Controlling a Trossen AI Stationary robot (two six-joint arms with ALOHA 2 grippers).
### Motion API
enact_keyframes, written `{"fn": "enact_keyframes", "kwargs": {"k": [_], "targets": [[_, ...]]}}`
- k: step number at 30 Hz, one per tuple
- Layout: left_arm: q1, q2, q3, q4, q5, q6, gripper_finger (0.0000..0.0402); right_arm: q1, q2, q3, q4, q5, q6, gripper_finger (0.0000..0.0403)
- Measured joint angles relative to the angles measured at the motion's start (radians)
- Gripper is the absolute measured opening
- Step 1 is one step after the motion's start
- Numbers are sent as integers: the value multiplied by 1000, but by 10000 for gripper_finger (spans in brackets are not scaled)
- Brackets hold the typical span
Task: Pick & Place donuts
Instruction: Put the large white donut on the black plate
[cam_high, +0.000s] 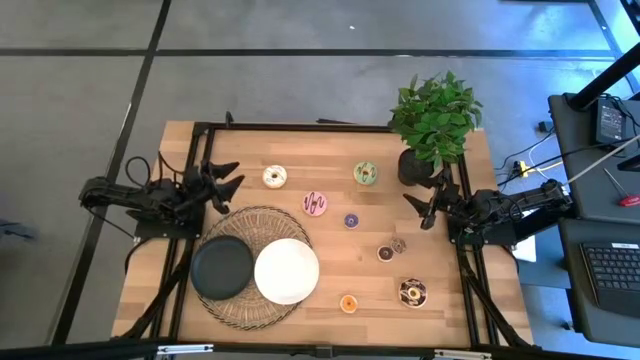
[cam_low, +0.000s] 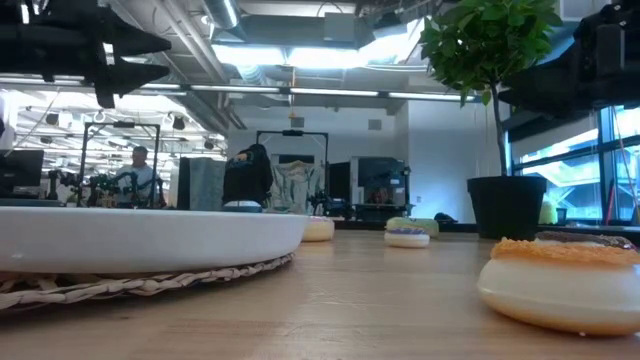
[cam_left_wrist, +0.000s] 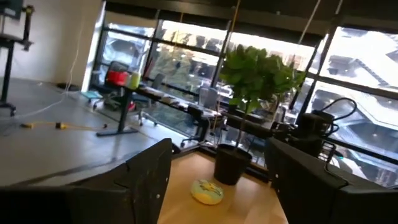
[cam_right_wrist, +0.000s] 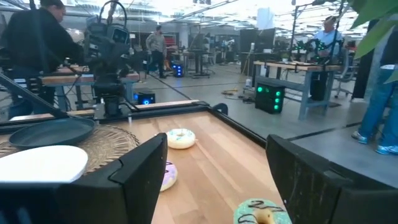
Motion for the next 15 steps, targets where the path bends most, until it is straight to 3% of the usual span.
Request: {"fn": "enact_keyframes", "kwargs": {"k": [7,12,15], "targets": [[100,259,111,-63,0,-115,229,-21,0,0,20,40,-21,273],[220,530,275,-186,20,-178,218,-39,0,0,38,40,-22,273],[305,700,392,-292,87,-218,214,-42,0,0,37,40,-22,273]]}}
